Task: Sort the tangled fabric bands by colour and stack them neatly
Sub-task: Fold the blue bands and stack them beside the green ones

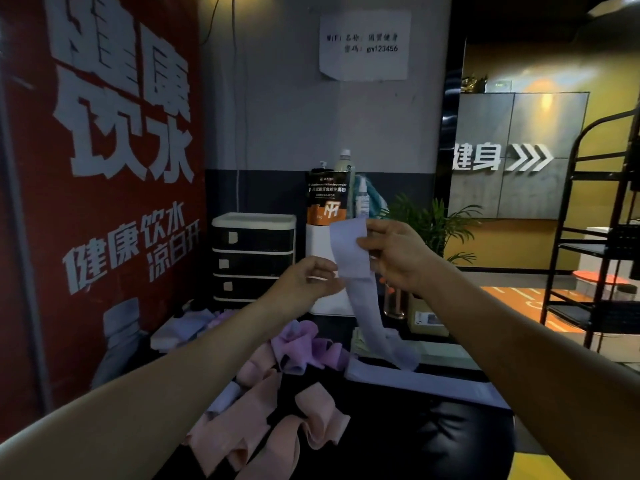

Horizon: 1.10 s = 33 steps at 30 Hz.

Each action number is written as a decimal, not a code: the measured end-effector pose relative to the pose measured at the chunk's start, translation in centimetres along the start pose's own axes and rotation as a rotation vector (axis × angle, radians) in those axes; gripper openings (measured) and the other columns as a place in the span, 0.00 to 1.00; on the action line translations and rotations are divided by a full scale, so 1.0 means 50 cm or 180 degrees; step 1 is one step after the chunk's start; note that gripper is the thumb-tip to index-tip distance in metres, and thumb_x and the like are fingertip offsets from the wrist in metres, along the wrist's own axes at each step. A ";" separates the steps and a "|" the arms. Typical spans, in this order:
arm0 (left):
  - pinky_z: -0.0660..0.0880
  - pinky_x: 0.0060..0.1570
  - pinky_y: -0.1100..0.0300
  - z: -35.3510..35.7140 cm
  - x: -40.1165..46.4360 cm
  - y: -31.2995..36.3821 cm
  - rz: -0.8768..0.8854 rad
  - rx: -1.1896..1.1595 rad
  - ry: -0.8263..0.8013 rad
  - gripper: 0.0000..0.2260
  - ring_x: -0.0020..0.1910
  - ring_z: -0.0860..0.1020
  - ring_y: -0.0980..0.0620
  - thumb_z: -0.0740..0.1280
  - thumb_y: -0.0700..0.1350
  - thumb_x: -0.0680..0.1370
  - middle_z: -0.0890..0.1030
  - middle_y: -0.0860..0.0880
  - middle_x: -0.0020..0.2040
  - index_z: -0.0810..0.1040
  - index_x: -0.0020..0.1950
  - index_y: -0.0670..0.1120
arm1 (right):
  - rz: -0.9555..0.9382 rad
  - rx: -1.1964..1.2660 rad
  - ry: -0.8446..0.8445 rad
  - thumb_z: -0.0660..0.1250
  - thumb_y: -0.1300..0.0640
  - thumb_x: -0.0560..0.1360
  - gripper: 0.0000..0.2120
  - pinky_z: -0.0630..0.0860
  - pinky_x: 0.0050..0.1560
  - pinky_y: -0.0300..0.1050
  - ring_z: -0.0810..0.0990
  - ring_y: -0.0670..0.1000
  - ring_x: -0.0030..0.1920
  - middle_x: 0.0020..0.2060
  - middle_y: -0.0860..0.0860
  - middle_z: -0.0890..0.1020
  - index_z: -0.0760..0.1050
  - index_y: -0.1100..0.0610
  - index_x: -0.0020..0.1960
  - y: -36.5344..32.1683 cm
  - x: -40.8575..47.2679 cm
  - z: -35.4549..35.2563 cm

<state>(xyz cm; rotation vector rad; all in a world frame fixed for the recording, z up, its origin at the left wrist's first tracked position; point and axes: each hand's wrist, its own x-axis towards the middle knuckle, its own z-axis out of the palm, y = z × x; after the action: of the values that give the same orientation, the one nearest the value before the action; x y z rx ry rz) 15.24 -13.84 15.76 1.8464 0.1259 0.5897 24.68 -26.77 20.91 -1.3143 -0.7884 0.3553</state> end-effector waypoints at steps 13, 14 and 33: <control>0.75 0.39 0.68 0.032 -0.008 0.004 0.0251 0.0105 0.0115 0.03 0.40 0.77 0.54 0.66 0.40 0.77 0.80 0.48 0.42 0.77 0.43 0.44 | 0.0291 -0.1866 0.0440 0.65 0.54 0.77 0.14 0.76 0.38 0.43 0.77 0.52 0.33 0.34 0.58 0.78 0.75 0.66 0.41 0.023 -0.043 -0.042; 0.74 0.39 0.68 0.032 -0.007 0.006 0.0264 0.0188 0.0103 0.04 0.39 0.77 0.54 0.66 0.40 0.77 0.80 0.48 0.41 0.77 0.42 0.46 | 0.0108 -0.2566 0.0444 0.65 0.51 0.76 0.19 0.77 0.41 0.46 0.79 0.55 0.35 0.35 0.59 0.80 0.76 0.68 0.43 0.024 -0.042 -0.045; 0.75 0.59 0.47 0.072 0.000 0.018 0.0235 0.0045 -0.0211 0.16 0.56 0.78 0.43 0.71 0.41 0.73 0.79 0.42 0.57 0.73 0.59 0.41 | -0.1388 -0.3469 0.0309 0.63 0.61 0.76 0.08 0.70 0.45 0.39 0.77 0.50 0.44 0.44 0.52 0.82 0.81 0.60 0.46 -0.011 -0.052 -0.039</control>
<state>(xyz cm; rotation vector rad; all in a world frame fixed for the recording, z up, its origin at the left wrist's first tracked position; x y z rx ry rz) 16.69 -17.25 15.72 1.8885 0.0179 0.5791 24.13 -30.00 20.52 -2.0615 -1.2187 -0.5792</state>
